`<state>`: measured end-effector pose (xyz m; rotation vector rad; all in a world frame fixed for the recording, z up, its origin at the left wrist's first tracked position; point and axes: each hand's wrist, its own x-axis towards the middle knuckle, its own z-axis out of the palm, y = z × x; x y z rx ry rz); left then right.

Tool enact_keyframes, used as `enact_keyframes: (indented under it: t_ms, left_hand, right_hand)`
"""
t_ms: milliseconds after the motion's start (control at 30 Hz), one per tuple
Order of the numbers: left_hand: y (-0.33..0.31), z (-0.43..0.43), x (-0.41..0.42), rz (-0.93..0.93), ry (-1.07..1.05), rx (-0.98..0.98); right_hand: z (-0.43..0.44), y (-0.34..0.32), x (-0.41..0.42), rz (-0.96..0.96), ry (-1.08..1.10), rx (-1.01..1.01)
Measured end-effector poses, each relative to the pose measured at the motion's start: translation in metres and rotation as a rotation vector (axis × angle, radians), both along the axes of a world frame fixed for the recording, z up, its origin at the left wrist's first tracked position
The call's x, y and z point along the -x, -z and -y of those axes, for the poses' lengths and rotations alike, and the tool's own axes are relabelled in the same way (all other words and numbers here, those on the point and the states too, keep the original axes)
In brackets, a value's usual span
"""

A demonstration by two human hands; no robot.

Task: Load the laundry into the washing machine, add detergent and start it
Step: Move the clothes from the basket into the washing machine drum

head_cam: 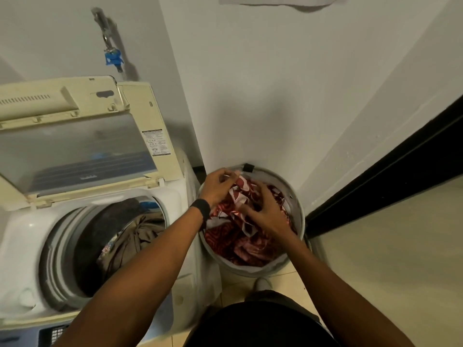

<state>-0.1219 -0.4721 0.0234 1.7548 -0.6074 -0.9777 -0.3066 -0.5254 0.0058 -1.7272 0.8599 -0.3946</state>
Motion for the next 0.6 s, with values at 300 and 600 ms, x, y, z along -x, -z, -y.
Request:
enact_keyframes:
  t_ms: [300,600]
  left_hand:
    - [0.004,-0.025,-0.011,-0.201,-0.027,0.037]
    - [0.092,-0.061,0.014,0.031,0.374,-0.369]
  right_hand:
    - [0.025,-0.029,-0.021,0.228,0.486,-0.503]
    - [0.021,-0.073,-0.006,0.399,0.465,-0.767]
